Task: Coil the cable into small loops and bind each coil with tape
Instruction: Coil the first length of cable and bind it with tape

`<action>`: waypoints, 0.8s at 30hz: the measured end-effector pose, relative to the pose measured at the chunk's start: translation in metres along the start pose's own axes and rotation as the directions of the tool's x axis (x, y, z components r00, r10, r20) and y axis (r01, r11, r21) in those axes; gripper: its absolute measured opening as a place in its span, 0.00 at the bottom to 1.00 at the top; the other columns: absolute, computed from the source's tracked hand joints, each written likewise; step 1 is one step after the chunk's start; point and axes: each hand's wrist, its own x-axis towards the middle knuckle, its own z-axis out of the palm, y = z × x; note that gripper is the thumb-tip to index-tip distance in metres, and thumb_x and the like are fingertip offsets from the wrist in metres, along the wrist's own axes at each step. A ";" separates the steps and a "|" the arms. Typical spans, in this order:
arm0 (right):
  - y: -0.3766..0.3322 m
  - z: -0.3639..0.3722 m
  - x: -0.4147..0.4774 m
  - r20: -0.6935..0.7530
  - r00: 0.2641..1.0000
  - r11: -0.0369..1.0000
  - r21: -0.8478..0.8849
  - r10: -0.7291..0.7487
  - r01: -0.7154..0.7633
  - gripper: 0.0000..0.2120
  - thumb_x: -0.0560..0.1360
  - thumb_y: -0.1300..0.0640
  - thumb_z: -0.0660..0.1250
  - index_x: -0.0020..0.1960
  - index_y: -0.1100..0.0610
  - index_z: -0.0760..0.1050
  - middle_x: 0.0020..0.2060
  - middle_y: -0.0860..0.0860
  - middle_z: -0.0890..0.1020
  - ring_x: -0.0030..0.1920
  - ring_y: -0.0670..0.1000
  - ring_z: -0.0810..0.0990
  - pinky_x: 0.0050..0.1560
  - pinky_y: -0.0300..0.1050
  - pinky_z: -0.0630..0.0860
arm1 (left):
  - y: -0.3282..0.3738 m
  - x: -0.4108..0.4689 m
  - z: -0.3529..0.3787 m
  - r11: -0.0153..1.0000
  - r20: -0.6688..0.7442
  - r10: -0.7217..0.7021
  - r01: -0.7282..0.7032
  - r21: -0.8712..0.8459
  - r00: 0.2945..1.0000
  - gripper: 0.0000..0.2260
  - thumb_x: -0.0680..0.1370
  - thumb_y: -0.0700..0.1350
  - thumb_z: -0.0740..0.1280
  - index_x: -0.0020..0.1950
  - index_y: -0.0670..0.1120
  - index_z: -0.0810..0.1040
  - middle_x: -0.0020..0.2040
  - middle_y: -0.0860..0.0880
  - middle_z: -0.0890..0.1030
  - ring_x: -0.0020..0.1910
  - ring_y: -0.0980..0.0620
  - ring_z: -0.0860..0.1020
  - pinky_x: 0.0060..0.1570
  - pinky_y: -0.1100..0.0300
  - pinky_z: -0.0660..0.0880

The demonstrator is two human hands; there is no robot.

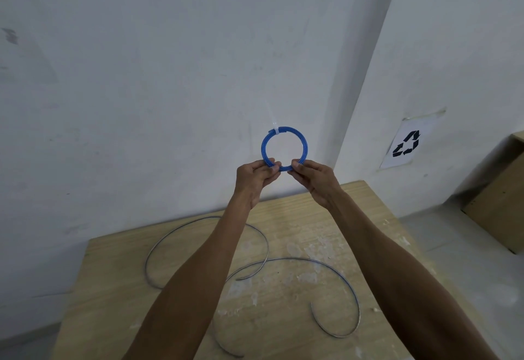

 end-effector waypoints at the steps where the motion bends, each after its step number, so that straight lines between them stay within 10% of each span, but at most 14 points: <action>1: -0.001 -0.001 0.000 0.003 1.000 0.999 0.043 0.023 -0.023 0.10 0.78 0.66 0.70 0.58 0.68 0.81 0.50 0.60 0.86 0.52 0.58 0.86 0.60 0.49 0.82 | 0.000 0.000 0.000 0.999 0.013 -0.016 0.016 -0.029 1.000 0.12 0.78 0.31 0.71 0.62 0.35 0.80 0.55 0.39 0.86 0.56 0.43 0.86 0.59 0.55 0.82; 24: -0.007 0.003 -0.004 -0.044 0.992 0.990 -0.088 -0.114 0.110 0.12 0.75 0.66 0.74 0.57 0.66 0.81 0.47 0.60 0.87 0.51 0.61 0.87 0.59 0.51 0.82 | -0.002 -0.003 0.008 1.000 -0.060 -0.026 0.026 -0.013 0.998 0.10 0.77 0.33 0.73 0.58 0.33 0.82 0.50 0.37 0.87 0.49 0.41 0.87 0.56 0.53 0.83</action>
